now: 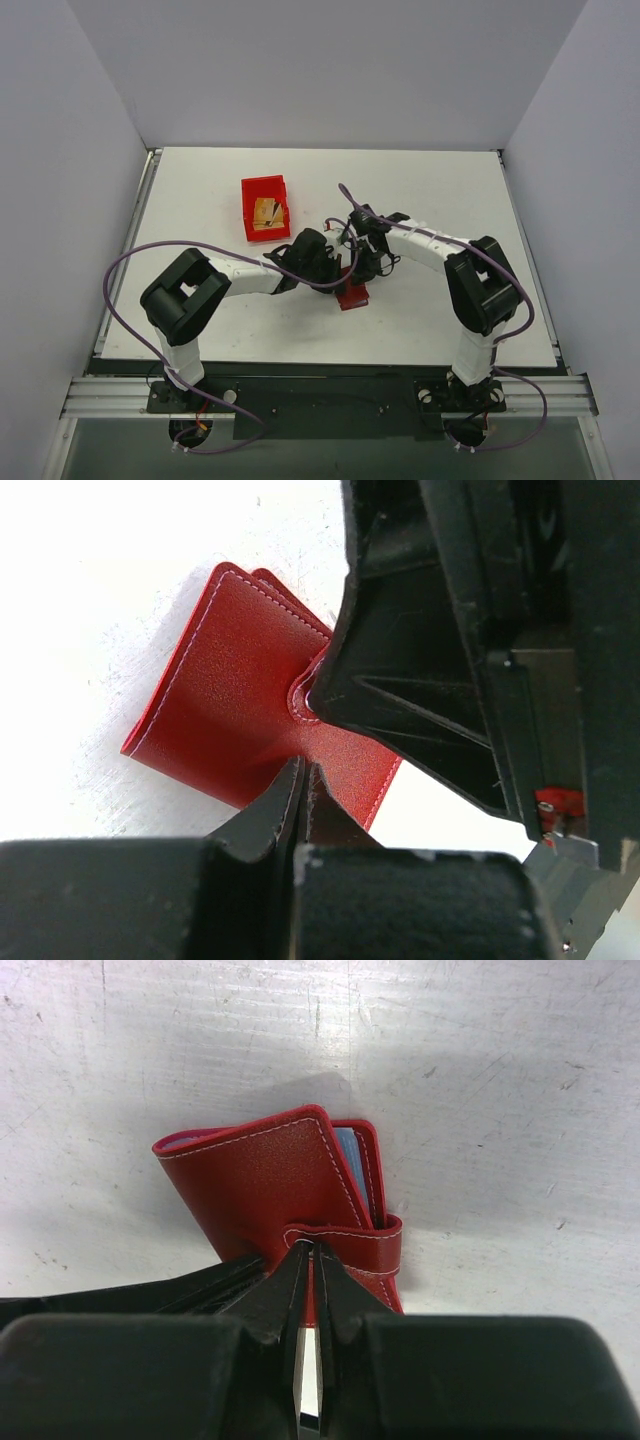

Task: Put the credit cards into the card holder
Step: Close the card holder at the center of the board.

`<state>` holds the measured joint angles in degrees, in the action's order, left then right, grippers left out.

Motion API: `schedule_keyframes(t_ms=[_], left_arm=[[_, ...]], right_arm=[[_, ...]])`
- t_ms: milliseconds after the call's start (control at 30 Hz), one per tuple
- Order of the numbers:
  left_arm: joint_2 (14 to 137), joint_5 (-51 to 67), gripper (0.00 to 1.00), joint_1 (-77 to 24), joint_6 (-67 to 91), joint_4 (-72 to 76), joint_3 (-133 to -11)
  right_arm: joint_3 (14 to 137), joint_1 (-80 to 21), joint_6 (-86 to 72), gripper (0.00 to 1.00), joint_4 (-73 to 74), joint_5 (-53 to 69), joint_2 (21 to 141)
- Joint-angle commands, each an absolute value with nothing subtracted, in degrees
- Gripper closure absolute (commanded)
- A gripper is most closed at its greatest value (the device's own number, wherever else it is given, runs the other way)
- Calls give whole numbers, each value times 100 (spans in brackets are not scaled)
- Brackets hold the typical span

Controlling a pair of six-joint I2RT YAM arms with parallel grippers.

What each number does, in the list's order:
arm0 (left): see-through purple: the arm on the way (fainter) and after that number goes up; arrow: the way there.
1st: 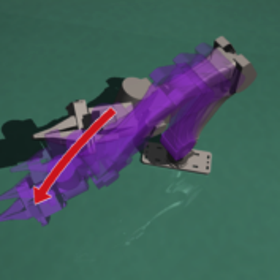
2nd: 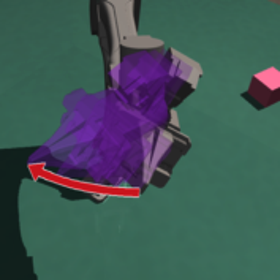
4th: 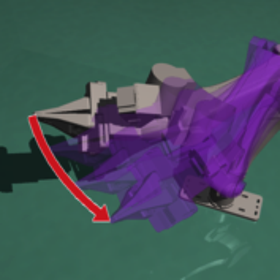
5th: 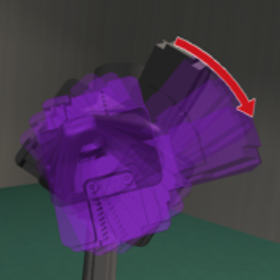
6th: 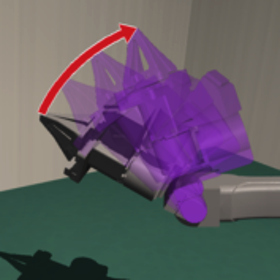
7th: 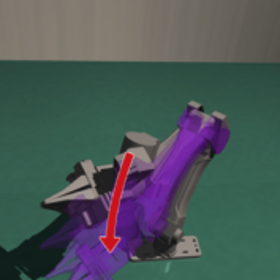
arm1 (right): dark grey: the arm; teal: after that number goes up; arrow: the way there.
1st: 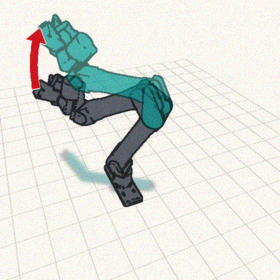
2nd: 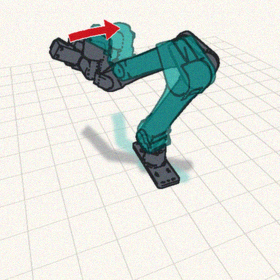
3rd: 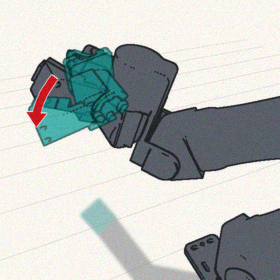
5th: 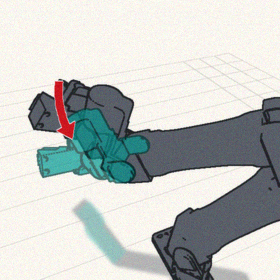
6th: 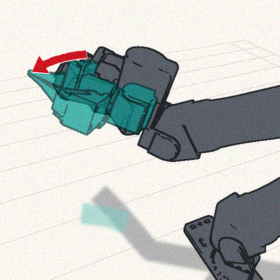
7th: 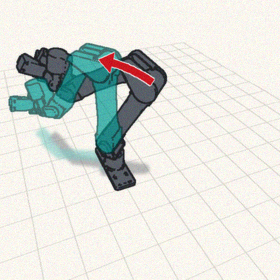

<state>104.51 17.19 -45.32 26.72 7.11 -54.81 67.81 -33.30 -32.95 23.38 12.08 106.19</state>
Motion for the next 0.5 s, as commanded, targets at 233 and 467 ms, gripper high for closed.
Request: schedule_keyframes(t_ms=[233,467], left_arm=[[9985,1407,100,-4570,2593,932,-5528],[9431,765,100,-4526,2575,721,-5730]], right_arm=[[5397,-2910,-3480,96,581,1485,9511],[5019,-2733,-3331,91,194,1126,8483]])
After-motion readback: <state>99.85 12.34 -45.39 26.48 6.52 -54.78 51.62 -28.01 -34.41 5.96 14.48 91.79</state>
